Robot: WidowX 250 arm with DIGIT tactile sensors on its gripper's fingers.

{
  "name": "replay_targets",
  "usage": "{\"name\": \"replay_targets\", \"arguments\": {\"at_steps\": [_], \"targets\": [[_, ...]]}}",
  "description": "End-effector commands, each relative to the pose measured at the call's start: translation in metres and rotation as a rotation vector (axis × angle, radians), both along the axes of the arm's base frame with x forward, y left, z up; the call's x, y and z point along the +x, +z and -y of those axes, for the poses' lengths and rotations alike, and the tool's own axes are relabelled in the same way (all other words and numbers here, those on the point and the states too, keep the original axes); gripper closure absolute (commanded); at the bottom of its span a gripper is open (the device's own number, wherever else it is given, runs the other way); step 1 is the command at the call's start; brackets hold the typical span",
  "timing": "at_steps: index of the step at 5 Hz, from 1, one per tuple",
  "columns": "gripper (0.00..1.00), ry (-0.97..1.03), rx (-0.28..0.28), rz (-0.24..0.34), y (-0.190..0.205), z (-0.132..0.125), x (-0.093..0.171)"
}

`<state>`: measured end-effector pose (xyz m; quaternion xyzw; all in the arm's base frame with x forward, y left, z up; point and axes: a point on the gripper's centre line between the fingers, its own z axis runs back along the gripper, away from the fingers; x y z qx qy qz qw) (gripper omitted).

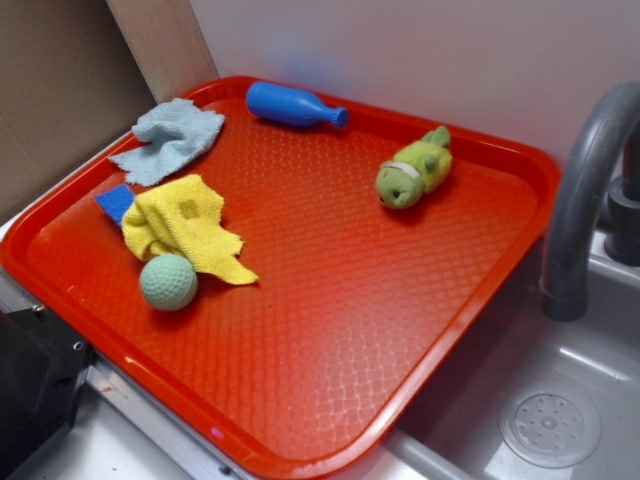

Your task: Grab the yellow cloth.

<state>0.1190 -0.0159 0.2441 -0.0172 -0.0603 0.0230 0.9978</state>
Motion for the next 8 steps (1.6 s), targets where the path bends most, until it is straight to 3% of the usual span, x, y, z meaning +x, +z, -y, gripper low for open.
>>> {"name": "replay_targets", "arguments": {"at_steps": [1, 2, 3, 4, 5, 6, 7, 8], "targets": [[0.0, 0.0, 0.0, 0.0, 0.0, 0.0, 0.0], [0.0, 0.25, -0.01, -0.064, -0.05, -0.02, 0.045], [0.0, 0.5, -0.035, -0.105, -0.102, -0.043, 0.059], [0.0, 0.745, -0.105, -0.061, -0.153, -0.055, 0.059], [0.0, 0.683, -0.067, -0.049, -0.202, -0.049, 0.066], [0.02, 0.643, 0.01, -0.053, -0.214, -0.041, 0.071], [1.0, 0.624, -0.001, -0.025, -0.2, -0.038, 0.074], [1.0, 0.607, 0.006, 0.004, -0.19, -0.041, 0.072]]}}
